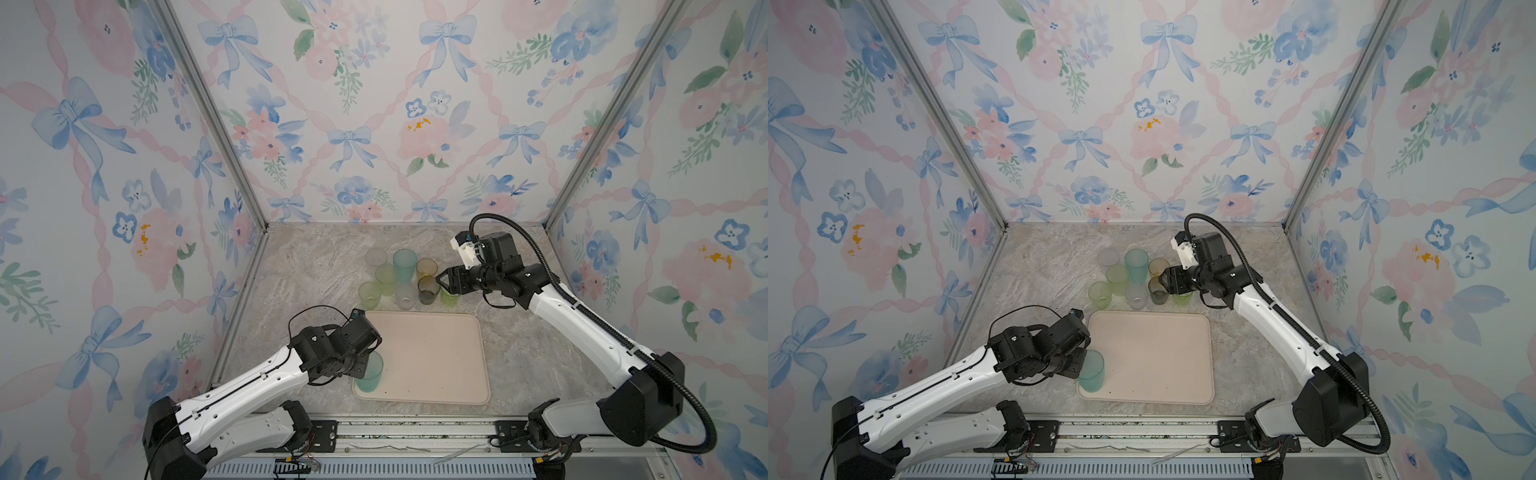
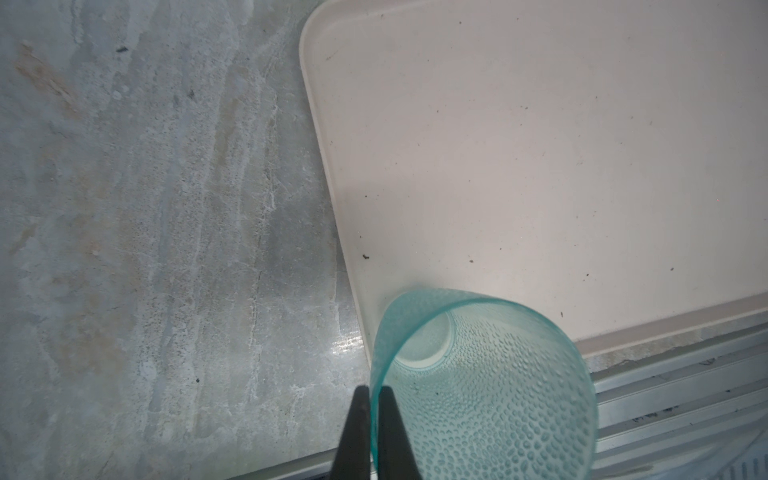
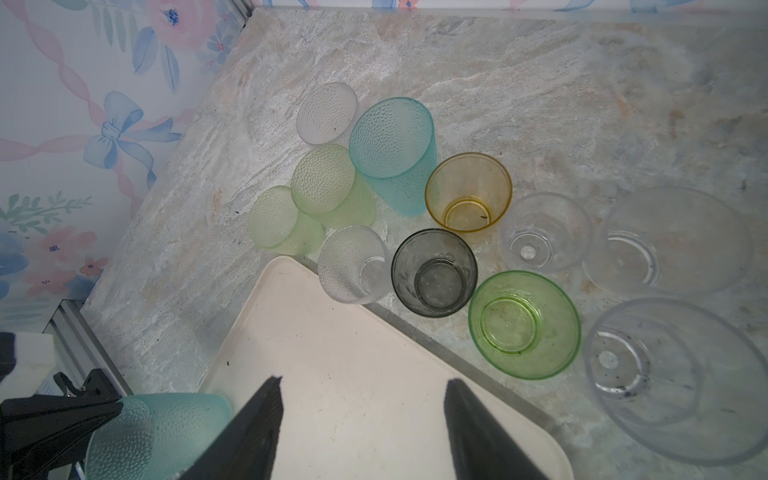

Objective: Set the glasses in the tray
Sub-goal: 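Release the teal cup on the tray's near corner with the left gripper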

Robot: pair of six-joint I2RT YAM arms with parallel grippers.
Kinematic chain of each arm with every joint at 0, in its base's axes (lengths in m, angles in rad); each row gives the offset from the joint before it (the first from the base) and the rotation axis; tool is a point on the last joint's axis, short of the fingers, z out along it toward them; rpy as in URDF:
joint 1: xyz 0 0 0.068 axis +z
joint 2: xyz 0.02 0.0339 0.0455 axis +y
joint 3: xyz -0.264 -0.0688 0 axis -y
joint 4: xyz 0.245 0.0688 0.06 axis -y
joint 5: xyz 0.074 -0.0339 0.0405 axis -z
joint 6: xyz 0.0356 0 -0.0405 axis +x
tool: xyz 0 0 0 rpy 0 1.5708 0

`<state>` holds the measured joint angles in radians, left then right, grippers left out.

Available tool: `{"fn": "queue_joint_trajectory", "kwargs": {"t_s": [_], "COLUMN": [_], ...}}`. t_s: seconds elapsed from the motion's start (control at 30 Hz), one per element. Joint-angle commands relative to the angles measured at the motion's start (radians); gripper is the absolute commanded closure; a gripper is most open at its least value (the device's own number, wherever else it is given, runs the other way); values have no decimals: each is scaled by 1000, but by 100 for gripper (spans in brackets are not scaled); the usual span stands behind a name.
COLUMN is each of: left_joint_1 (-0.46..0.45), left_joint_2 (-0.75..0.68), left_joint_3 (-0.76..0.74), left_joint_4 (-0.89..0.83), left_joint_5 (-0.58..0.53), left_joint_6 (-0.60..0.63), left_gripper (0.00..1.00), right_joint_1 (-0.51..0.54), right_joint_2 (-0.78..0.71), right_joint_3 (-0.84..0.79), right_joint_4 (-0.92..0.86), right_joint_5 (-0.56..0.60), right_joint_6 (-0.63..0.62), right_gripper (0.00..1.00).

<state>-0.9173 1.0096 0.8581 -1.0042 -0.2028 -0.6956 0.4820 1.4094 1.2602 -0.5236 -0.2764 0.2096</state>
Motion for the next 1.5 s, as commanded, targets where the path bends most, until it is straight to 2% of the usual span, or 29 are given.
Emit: {"fn": "queue_joint_trajectory", "kwargs": {"t_s": [0.0,0.43,0.87,1.2,1.47], "left_joint_1": [-9,-21,-38,-52,-55], "left_joint_2": [-18,-20,-15,-33,-45], "left_joint_3": [-10,-13,-13,-25,-22], "left_joint_4": [-8,-8,-11,-12,-11], "left_joint_5": [-18,-23,-65,-52,-61], "left_joint_6": [-27,-39,-64,-85,-85], "left_gripper": [100,96,97,83,79], "right_joint_1": [15,20,20,20,23], "right_joint_2": [19,20,14,13,17], "right_joint_3": [30,31,31,31,36], "right_joint_4": [-36,-42,-49,-49,-50], "right_joint_5": [13,14,14,14,13], "right_joint_6": [5,-1,-6,-4,-2], "right_gripper": [35,34,34,34,34]}}
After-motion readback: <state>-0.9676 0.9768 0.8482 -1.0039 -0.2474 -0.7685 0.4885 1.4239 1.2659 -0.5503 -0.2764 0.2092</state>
